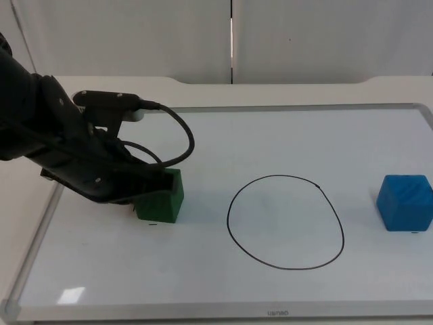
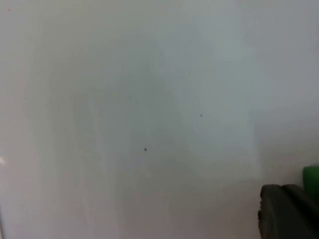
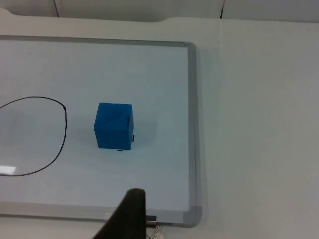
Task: Push the two cubes into the marked area.
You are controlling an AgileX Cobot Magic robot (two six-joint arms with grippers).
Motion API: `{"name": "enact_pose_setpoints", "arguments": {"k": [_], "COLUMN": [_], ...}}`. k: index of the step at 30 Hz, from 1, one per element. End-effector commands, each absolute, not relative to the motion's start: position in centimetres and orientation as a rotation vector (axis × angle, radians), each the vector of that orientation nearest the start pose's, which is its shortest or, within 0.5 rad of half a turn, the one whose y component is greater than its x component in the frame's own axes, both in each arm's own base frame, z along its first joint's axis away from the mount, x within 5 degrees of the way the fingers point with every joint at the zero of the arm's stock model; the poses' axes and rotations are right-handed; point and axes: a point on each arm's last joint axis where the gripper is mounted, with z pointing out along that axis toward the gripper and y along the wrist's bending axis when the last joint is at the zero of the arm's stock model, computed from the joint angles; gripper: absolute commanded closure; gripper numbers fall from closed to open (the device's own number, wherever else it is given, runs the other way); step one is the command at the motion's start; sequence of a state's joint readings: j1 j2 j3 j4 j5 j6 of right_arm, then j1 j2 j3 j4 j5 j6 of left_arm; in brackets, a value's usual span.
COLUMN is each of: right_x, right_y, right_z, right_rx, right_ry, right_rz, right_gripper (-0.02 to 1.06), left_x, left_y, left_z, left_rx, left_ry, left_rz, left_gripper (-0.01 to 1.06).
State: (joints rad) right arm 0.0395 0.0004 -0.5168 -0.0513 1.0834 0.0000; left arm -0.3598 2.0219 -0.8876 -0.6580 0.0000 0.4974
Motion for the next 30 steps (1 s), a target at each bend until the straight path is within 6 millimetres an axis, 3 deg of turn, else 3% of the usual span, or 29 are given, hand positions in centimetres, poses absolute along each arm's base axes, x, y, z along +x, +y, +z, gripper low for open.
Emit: {"name": "enact_pose_setpoints", "arguments": {"k": [1,13,21,30], "right_x": [-0.7,-0.7,-0.7,-0.7], "right_y": [-0.4,-0.4,-0.4,-0.4], "right_z": [28.0,28.0,28.0,28.0], "right_rx": [-0.041,-0.041,-0.041,-0.041], "right_ry": [2.044,2.044,2.044,2.044], "right_rz": [-0.027,-0.027,-0.027,-0.027], "right_gripper": [-0.01,-0.01,-0.01,-0.01], "left_x": [32.0,31.8,31.0,30.9], "left_y": [-12.6,-13.2,-15.3,-15.3], "left_z": [7.2,7.2,7.3,7.3], "left_rx": [0.241,0.267,0.324,0.279], "left_ry": [2.662,2.662,2.642,2.654], "left_rz": [-0.215,-0.222,-0.240,-0.254], "left_gripper": [1.05,1.05,1.05,1.05]}}
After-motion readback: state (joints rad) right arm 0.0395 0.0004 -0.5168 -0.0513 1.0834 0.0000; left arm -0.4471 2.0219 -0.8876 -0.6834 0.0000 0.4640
